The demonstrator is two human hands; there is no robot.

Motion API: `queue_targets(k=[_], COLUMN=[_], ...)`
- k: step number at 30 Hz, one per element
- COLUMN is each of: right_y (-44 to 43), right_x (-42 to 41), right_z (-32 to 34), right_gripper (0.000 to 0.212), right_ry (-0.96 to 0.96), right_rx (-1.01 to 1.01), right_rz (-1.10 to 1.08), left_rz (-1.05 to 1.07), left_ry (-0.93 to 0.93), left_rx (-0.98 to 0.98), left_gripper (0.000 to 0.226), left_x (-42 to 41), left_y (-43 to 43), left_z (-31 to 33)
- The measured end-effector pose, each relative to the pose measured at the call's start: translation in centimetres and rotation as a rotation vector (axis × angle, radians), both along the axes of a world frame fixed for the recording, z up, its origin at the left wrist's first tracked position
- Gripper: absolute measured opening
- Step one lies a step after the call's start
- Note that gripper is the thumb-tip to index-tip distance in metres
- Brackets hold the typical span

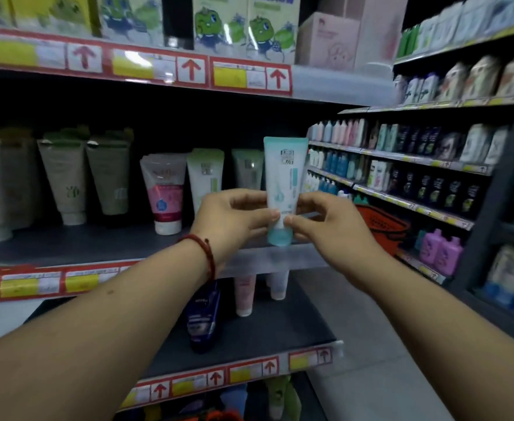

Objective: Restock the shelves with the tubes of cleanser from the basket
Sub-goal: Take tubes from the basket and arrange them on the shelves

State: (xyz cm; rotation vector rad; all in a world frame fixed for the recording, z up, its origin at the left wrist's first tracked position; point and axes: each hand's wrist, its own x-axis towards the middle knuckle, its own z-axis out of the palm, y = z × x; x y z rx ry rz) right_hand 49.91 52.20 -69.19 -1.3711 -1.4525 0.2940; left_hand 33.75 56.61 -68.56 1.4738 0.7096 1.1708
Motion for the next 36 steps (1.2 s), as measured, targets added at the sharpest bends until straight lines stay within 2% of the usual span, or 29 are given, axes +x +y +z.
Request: queue_targets(k=[9, 19, 22, 25, 28, 32, 36], right_y=[6.1, 7.5, 6.7, 5.1, 3.1, -0.2, -3.1], right_x=[6.7, 7.0, 6.6, 5.5, 3.8, 0.4, -4.2], right_z=[-1.3, -2.5, -2.2, -2.0, -2.0, -2.2, -3.2], right_gripper=[0.021, 0.019, 0.021, 0.028, 0.033, 0.053, 0.056], right_ry=[-0.042, -0.102, -0.172, -0.261, -0.358, -0.475, -0.594], right_rx=[-0.086, -0.112, -0.135, -0.118, -0.097, -0.097, -0.119], right_rz=[-0.054, -0.070, -0.124, -0.228, -0.279, -0.242, -0.166], left_rz=[0.078, 0.079, 0.097, 0.177, 0.254, 0.295, 0.297], left_ry=[0.136, 0.196, 0.242, 0.402, 0.545, 0.676, 0.829], left_rx=[0.013, -0.021, -0.024, 0.077, 0.223, 0.391, 0.512], left_gripper=[0.026, 0.020, 0.031, 0.052, 0.055, 0.055, 0.059], left_x=[6.8, 7.3, 6.9, 5.6, 3.2, -1.3, -6.9], left_y=[5.7, 6.8, 6.9, 6.5, 5.0, 2.3, -0.6], left_z=[-1.3, -1.9, -2.0, -1.8, -1.6, -1.7, -2.8])
